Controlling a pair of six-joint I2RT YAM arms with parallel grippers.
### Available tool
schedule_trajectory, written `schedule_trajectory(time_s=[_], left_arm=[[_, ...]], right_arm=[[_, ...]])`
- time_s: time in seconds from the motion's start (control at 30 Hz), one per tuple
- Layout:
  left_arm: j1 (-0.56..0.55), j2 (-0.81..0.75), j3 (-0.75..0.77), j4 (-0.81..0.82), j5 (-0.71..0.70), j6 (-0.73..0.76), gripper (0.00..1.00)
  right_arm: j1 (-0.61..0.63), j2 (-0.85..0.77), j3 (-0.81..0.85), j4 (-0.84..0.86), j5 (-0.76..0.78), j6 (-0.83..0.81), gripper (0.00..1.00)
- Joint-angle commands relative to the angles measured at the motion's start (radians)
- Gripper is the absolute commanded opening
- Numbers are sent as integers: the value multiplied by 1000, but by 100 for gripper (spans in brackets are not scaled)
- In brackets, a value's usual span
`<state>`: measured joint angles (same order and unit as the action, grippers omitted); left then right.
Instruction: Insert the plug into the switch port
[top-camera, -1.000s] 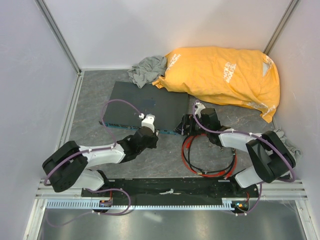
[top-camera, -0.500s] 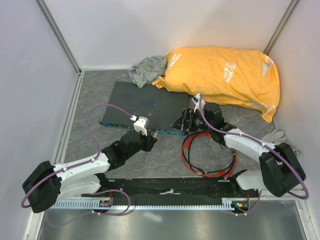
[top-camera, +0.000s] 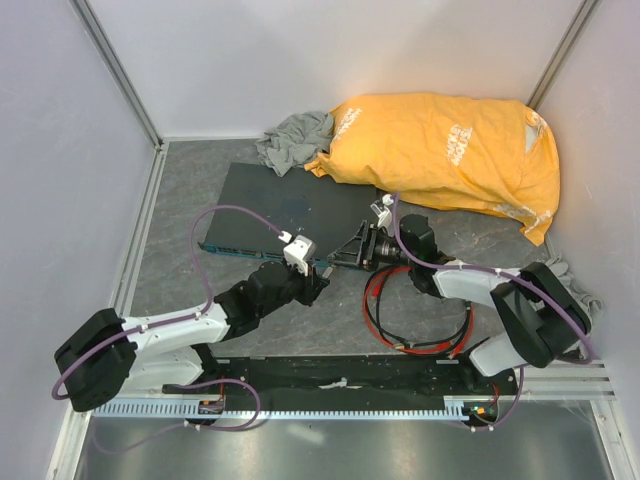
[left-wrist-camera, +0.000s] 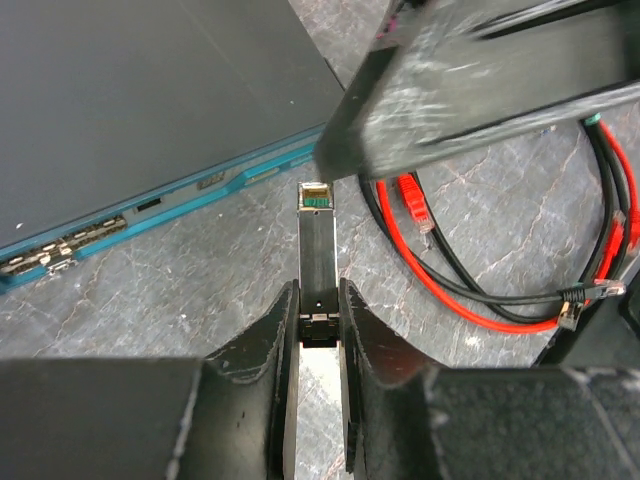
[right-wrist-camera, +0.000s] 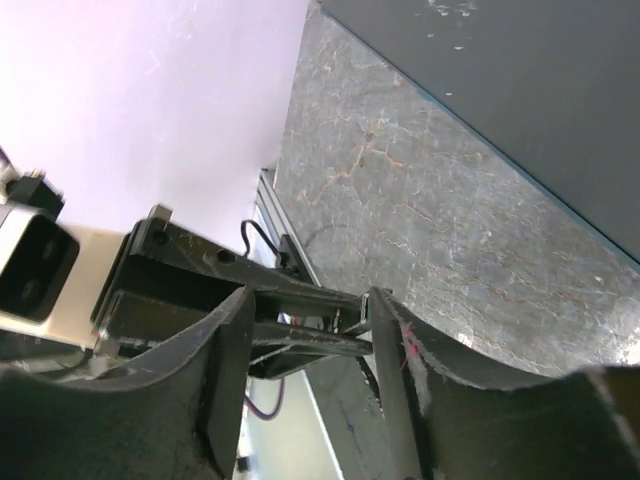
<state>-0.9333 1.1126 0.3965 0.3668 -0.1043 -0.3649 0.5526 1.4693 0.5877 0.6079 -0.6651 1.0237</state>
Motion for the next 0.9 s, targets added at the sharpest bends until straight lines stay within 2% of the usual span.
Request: schedule_trajectory(time_s=[0.0, 0.17, 0.27, 0.5, 0.6, 0.87], left_arm=[[-9, 26, 61, 89, -6, 70, 2], [-9, 26, 56, 106, -20, 80, 2], [-9, 21, 51, 107, -31, 80, 1], [-9, 16, 38, 73, -60, 77, 2], [-10, 19, 28, 72, -61, 66, 2], [-10, 16, 31, 92, -48, 64, 2]], right_arm=[[4, 54, -35, 165, -41, 91, 55], [4, 80, -54, 185, -30, 101, 45], [3, 77, -61, 173, -5, 92, 44], [-11, -10, -60, 78, 70, 21, 56], [-25, -24, -48, 26, 88, -5, 57], [-37, 3, -57, 35, 81, -10, 58]])
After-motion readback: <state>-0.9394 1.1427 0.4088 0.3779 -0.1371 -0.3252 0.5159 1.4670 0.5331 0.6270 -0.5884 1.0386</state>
